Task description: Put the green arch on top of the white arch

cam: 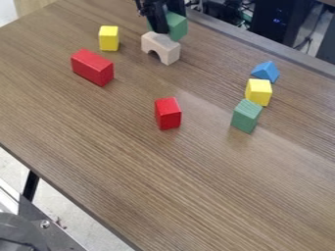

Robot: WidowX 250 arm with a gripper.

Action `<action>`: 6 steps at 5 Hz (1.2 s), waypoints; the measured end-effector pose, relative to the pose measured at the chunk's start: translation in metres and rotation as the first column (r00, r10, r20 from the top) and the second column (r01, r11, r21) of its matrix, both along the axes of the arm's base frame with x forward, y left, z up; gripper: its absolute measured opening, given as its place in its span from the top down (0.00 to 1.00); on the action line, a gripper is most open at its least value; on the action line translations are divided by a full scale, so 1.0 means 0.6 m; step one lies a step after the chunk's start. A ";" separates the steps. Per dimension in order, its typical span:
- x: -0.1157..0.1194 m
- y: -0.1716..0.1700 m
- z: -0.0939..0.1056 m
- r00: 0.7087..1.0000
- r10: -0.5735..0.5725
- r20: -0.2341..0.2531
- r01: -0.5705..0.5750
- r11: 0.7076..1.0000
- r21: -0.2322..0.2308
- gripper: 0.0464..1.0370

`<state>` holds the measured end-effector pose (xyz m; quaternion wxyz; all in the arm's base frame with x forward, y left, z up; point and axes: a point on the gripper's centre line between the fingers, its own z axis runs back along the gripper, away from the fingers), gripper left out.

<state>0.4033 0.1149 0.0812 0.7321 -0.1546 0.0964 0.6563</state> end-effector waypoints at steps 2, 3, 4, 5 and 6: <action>0.002 0.009 -0.002 1.000 0.007 -0.002 -0.007 1.000 0.007 0.45; 0.001 0.010 -0.011 1.000 0.008 -0.015 -0.008 1.000 0.005 0.45; 0.001 0.014 -0.010 1.000 0.007 -0.014 -0.007 1.000 0.015 0.45; 0.001 0.016 -0.013 1.000 0.007 -0.016 -0.006 1.000 0.024 0.45; 0.000 0.018 -0.019 1.000 0.008 -0.022 -0.007 1.000 0.029 0.45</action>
